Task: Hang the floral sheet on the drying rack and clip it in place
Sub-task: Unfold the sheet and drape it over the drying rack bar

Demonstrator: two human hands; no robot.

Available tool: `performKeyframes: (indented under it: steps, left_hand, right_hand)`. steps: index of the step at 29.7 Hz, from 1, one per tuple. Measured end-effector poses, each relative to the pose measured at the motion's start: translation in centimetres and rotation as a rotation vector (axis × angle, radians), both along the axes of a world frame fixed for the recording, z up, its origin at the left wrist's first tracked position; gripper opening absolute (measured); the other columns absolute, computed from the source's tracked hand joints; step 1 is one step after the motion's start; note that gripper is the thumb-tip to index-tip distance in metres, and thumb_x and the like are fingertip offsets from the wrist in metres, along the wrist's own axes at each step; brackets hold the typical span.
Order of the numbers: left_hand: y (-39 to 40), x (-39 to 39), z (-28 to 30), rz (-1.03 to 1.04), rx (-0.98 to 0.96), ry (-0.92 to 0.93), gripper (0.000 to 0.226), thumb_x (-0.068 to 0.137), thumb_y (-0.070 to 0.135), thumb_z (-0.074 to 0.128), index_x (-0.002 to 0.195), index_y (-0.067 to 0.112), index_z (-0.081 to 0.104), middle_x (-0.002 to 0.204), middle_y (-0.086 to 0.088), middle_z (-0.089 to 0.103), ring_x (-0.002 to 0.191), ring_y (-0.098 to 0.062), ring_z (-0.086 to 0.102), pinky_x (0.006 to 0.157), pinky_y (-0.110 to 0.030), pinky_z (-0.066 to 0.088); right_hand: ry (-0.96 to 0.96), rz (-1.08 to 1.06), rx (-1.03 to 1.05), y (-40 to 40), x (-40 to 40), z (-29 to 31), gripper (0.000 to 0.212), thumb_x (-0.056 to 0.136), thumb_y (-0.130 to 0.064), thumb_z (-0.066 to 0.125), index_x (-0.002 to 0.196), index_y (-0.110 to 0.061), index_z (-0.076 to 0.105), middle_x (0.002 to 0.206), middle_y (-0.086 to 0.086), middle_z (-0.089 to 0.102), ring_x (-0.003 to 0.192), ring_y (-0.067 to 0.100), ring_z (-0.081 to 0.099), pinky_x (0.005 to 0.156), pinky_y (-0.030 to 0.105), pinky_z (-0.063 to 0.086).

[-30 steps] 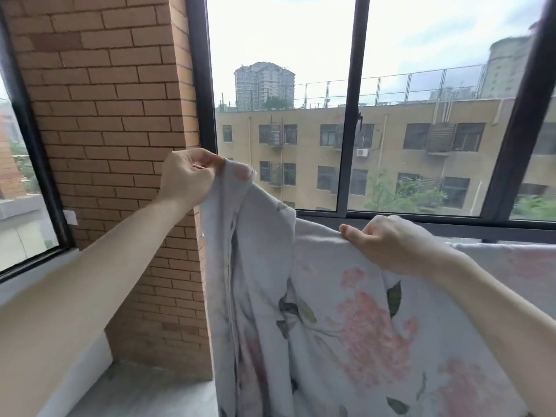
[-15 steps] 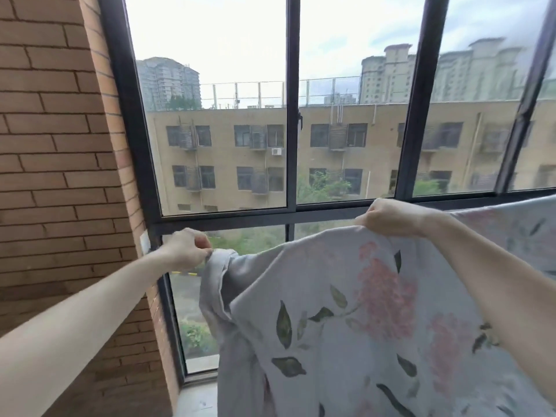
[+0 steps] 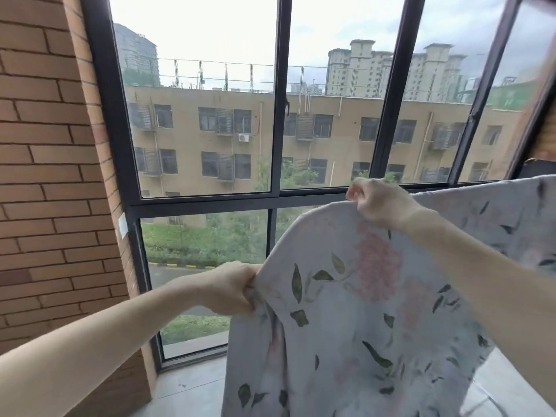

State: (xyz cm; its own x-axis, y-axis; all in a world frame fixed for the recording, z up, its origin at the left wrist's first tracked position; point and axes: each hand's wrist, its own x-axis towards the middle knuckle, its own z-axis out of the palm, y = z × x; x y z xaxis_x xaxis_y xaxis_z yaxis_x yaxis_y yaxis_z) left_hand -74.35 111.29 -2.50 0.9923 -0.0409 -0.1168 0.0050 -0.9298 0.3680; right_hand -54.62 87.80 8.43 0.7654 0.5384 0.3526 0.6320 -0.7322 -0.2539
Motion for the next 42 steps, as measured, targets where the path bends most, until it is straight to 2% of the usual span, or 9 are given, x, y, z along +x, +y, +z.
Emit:
performKeyframes:
  steps: [3, 10, 15, 18, 21, 25, 31, 36, 42]
  left_hand:
    - [1.4, 0.3, -0.7, -0.032, 0.04, -0.115, 0.025, 0.075, 0.018, 0.054, 0.085, 0.041, 0.052, 0.086, 0.014, 0.063, 0.082, -0.01, 0.059, 0.068, -0.03, 0.052]
    - [6.3, -2.0, -2.1, -0.094, 0.239, -0.795, 0.037, 0.097, 0.052, 0.058, 0.088, 0.016, 0.054, 0.077, 0.014, 0.058, 0.065, -0.011, 0.052, 0.059, -0.019, 0.039]
    - [9.5, -5.5, -3.9, 0.16, 0.038, -1.161, 0.028, 0.097, 0.019, 0.051, 0.076, 0.001, 0.051, 0.074, 0.004, 0.046, 0.064, -0.016, 0.041, 0.057, -0.021, 0.035]
    - [13.9, -7.3, -6.1, 0.199, 0.169, -1.088, 0.011, 0.093, 0.008, 0.055, 0.085, 0.003, 0.058, 0.092, -0.003, 0.055, 0.081, -0.021, 0.054, 0.067, -0.025, 0.049]
    - [18.0, -8.7, -9.6, 0.145, 0.469, -0.647, 0.025, 0.086, -0.002, 0.062, 0.104, 0.016, 0.061, 0.113, 0.003, 0.057, 0.103, -0.023, 0.062, 0.069, -0.036, 0.061]
    - [17.2, -8.4, -10.4, 0.279, 0.458, -0.132, 0.016, 0.101, 0.019, 0.057, 0.105, 0.031, 0.067, 0.128, 0.017, 0.051, 0.104, -0.01, 0.06, 0.08, -0.028, 0.053]
    - [7.5, -4.2, -2.7, 0.232, -0.31, -0.479, 0.018, 0.101, 0.028, 0.063, 0.118, 0.024, 0.069, 0.106, 0.017, 0.067, 0.094, -0.002, 0.065, 0.077, -0.021, 0.053]
    - [2.9, -1.3, -0.5, 0.094, -0.248, -0.347, 0.017, 0.096, 0.044, 0.068, 0.108, 0.032, 0.073, 0.105, 0.019, 0.069, 0.087, -0.004, 0.068, 0.078, -0.026, 0.059]
    - [2.7, 0.6, -0.5, 0.094, -0.15, -0.408, 0.017, 0.095, 0.03, 0.073, 0.078, 0.029, 0.07, 0.083, 0.018, 0.069, 0.062, 0.001, 0.06, 0.064, -0.023, 0.047]
  right_hand:
    - [0.027, 0.248, -0.018, 2.9, -4.7, -1.1, 0.027, 0.104, -0.045, 0.043, 0.1, -0.034, 0.068, 0.088, -0.013, 0.067, 0.077, 0.017, 0.065, 0.068, 0.033, 0.051]
    - [-0.201, 0.136, 0.104, 4.1, -4.6, -3.7, 0.058, 0.099, -0.057, 0.045, 0.056, -0.018, 0.043, 0.053, -0.005, 0.052, 0.061, 0.015, 0.052, 0.095, 0.042, 0.038]
    - [-0.219, 0.081, 0.132, 5.1, -4.9, -3.5, 0.053, 0.096, -0.049, 0.048, 0.054, -0.017, 0.042, 0.05, -0.002, 0.048, 0.059, 0.018, 0.05, 0.088, 0.04, 0.035]
    - [-0.219, 0.055, 0.157, 5.8, -5.6, -3.6, 0.049, 0.095, -0.043, 0.05, 0.054, -0.016, 0.044, 0.051, 0.0, 0.05, 0.06, 0.017, 0.048, 0.084, 0.038, 0.031]
    - [-0.222, 0.047, 0.18, 6.1, -5.7, -3.8, 0.047, 0.093, -0.041, 0.052, 0.053, -0.016, 0.046, 0.05, 0.001, 0.05, 0.059, 0.018, 0.049, 0.085, 0.038, 0.032]
    - [-0.209, 0.048, 0.181, 6.2, -6.1, -3.8, 0.046, 0.091, -0.039, 0.053, 0.052, -0.016, 0.043, 0.05, 0.001, 0.049, 0.059, 0.018, 0.046, 0.083, 0.039, 0.031]
    - [-0.169, 0.063, 0.17, 5.9, -6.0, -3.7, 0.04, 0.089, -0.032, 0.054, 0.055, -0.014, 0.046, 0.051, 0.002, 0.047, 0.058, 0.019, 0.046, 0.079, 0.036, 0.029]
    - [-0.037, 0.084, 0.168, 5.8, -4.7, -2.8, 0.038, 0.088, -0.034, 0.057, 0.054, -0.017, 0.051, 0.05, -0.002, 0.045, 0.054, 0.021, 0.044, 0.056, 0.029, 0.032]
    - [0.065, 0.117, 0.144, 3.8, -3.8, -1.0, 0.049, 0.099, -0.045, 0.053, 0.079, -0.006, 0.072, 0.07, 0.014, 0.066, 0.065, 0.027, 0.06, 0.058, 0.029, 0.042]
